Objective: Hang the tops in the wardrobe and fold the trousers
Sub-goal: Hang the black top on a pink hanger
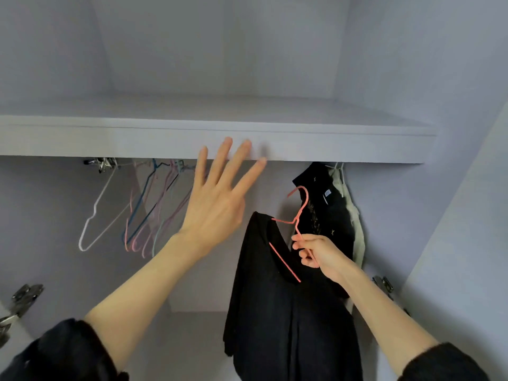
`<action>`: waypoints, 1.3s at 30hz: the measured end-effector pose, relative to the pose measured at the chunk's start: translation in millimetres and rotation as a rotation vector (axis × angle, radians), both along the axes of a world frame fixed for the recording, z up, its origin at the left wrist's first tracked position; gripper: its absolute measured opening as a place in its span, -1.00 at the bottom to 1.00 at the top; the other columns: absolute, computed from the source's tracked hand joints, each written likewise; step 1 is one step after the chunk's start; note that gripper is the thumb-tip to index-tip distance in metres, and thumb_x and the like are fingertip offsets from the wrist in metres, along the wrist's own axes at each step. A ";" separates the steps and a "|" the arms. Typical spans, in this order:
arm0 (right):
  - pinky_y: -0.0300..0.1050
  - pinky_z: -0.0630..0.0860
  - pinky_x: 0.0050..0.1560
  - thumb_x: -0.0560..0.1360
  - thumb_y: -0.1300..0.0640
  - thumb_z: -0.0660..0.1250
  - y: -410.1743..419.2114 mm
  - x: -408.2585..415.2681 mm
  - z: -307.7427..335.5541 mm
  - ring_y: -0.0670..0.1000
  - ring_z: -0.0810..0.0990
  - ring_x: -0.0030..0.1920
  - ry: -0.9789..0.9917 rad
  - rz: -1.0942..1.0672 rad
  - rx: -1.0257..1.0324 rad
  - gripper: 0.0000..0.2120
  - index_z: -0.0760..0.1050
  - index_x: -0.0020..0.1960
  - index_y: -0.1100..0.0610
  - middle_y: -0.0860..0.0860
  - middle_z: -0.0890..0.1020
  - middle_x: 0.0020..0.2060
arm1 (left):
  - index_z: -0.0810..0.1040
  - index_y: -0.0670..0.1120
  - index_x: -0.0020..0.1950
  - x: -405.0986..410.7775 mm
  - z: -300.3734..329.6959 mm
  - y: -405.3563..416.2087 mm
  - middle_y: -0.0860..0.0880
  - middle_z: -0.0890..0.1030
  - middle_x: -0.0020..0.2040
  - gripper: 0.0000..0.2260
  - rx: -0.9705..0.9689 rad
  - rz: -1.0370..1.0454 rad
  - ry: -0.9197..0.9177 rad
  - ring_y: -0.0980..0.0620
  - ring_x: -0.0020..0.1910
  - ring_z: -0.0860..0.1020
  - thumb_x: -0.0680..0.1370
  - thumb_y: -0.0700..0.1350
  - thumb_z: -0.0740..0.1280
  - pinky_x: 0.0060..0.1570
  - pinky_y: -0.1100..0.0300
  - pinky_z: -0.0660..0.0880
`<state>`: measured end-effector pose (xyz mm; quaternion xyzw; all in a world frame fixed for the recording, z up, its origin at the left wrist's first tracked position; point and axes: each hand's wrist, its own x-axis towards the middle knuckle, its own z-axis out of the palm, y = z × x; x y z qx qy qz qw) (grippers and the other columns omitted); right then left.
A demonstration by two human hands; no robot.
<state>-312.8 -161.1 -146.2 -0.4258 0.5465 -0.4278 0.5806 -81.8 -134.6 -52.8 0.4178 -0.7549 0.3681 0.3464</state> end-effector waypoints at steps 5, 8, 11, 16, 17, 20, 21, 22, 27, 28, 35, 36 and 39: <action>-0.17 0.63 -0.30 0.58 0.39 0.11 -40.2 -11.8 16.5 0.05 0.58 -0.13 -0.265 -0.016 -0.055 -0.75 0.39 0.23 0.28 0.12 0.58 -0.06 | 0.08 -0.02 0.52 -1.3 0.0 -29.0 -0.17 0.02 0.51 -0.13 0.017 0.232 -0.009 -0.32 0.47 0.01 0.27 -0.35 0.33 0.28 -0.45 -0.06; -0.15 0.64 -0.26 0.60 0.38 0.08 -69.7 -19.2 27.3 0.09 0.60 -0.06 -0.383 -0.040 -0.087 -0.75 0.38 0.25 0.27 0.15 0.57 -0.01 | 0.01 0.01 0.54 -2.0 -4.2 -37.9 -0.17 0.01 0.51 -0.08 -0.020 0.258 -0.024 -0.32 0.47 -0.02 0.25 -0.33 0.33 0.28 -0.45 -0.11; -0.12 0.65 -0.20 0.63 0.34 0.03 -95.5 -26.1 38.2 0.10 0.59 -0.01 -0.427 -0.046 -0.138 -0.72 0.35 0.30 0.27 0.15 0.55 0.02 | -0.03 0.02 0.53 -2.2 -6.0 -40.4 -0.16 -0.02 0.52 -0.07 -0.036 0.261 -0.024 -0.32 0.47 -0.04 0.25 -0.32 0.32 0.29 -0.43 -0.14; -0.08 0.64 -0.13 0.63 0.36 0.01 -122.8 -34.3 43.5 0.10 0.57 0.03 -0.388 -0.040 -0.185 -0.66 0.30 0.38 0.28 0.16 0.53 0.09 | -0.04 0.02 0.53 -2.6 -8.1 -44.5 -0.15 -0.07 0.52 -0.11 -0.053 0.274 -0.013 -0.32 0.48 -0.08 0.26 -0.30 0.24 0.31 -0.41 -0.18; -0.08 0.64 -0.11 0.63 0.36 0.01 -124.9 -35.0 40.2 0.10 0.57 0.04 -0.368 -0.053 -0.193 -0.66 0.30 0.38 0.28 0.16 0.54 0.10 | -0.05 0.03 0.53 -2.8 -8.4 -45.8 -0.15 -0.08 0.52 -0.12 -0.055 0.280 -0.014 -0.32 0.48 -0.09 0.27 -0.31 0.21 0.31 -0.41 -0.19; -0.13 0.64 -0.14 0.63 0.33 0.03 -130.6 -37.5 28.3 0.09 0.58 0.03 -0.437 -0.129 -0.237 -0.68 0.33 0.36 0.27 0.14 0.56 0.04 | -0.08 0.03 0.53 -2.0 -8.8 -47.8 -0.13 -0.13 0.52 -0.15 -0.052 0.286 -0.008 -0.31 0.48 -0.13 0.29 -0.31 0.15 0.31 -0.40 -0.22; -0.13 0.64 -0.13 0.63 0.32 0.04 -131.6 -39.3 26.6 0.09 0.58 0.04 -0.467 -0.140 -0.250 -0.68 0.33 0.36 0.26 0.14 0.56 0.04 | -0.08 0.03 0.53 -2.3 -8.7 -48.1 -0.13 -0.14 0.51 -0.15 -0.052 0.287 -0.005 -0.30 0.48 -0.14 0.29 -0.31 0.14 0.31 -0.40 -0.22; -0.13 0.64 -0.12 0.63 0.31 0.04 -132.5 -40.4 26.1 0.09 0.58 0.06 -0.479 -0.144 -0.260 -0.69 0.33 0.36 0.26 0.14 0.56 0.05 | -0.08 0.04 0.53 -2.6 -8.6 -48.4 -0.13 -0.15 0.51 -0.16 -0.051 0.287 -0.004 -0.31 0.47 -0.14 0.29 -0.30 0.13 0.31 -0.40 -0.22; -0.15 0.64 -0.14 0.63 0.28 0.09 -133.4 -37.8 24.9 0.08 0.60 0.02 -0.508 -0.133 -0.295 -0.74 0.38 0.29 0.21 0.13 0.57 0.03 | -0.09 0.04 0.53 -2.9 -9.8 -50.5 -0.12 -0.17 0.51 -0.15 -0.050 0.283 0.003 -0.30 0.47 -0.14 0.29 -0.29 0.15 0.31 -0.40 -0.23; -0.16 0.64 -0.16 0.63 0.28 0.08 -134.3 -37.4 27.3 0.07 0.61 -0.01 -0.501 -0.128 -0.301 -0.74 0.38 0.28 0.20 0.12 0.57 0.02 | -0.09 0.04 0.53 -2.9 -10.2 -50.6 -0.12 -0.17 0.51 -0.15 -0.053 0.284 0.005 -0.31 0.47 -0.14 0.29 -0.29 0.16 0.31 -0.40 -0.23; -0.17 0.64 -0.21 0.63 0.31 0.09 -152.9 -48.5 46.3 0.08 0.59 -0.04 -0.425 -0.131 -0.219 -0.65 0.28 0.40 0.25 0.17 0.55 0.11 | -0.08 0.04 0.53 -2.8 -9.6 -48.4 -0.13 -0.16 0.51 -0.15 -0.044 0.297 -0.005 -0.32 0.47 -0.14 0.28 -0.28 0.16 0.31 -0.40 -0.21; -0.14 0.64 -0.21 0.63 0.31 0.08 -155.5 -49.7 46.3 0.09 0.59 -0.05 -0.367 -0.156 -0.186 -0.65 0.27 0.41 0.25 0.21 0.54 0.17 | -0.08 0.04 0.53 -2.9 -9.6 -47.7 -0.13 -0.16 0.51 -0.16 -0.040 0.301 -0.008 -0.32 0.47 -0.14 0.29 -0.28 0.15 0.31 -0.40 -0.21; -0.05 0.61 -0.12 0.64 0.28 0.05 -159.3 -53.2 46.5 0.15 0.58 0.01 -0.192 -0.267 -0.128 -0.67 0.30 0.39 0.28 0.28 0.51 0.22 | -0.09 0.04 0.53 -2.5 -9.2 -46.7 -0.13 -0.17 0.51 -0.17 -0.024 0.309 -0.009 -0.31 0.47 -0.14 0.29 -0.27 0.12 0.32 -0.39 -0.22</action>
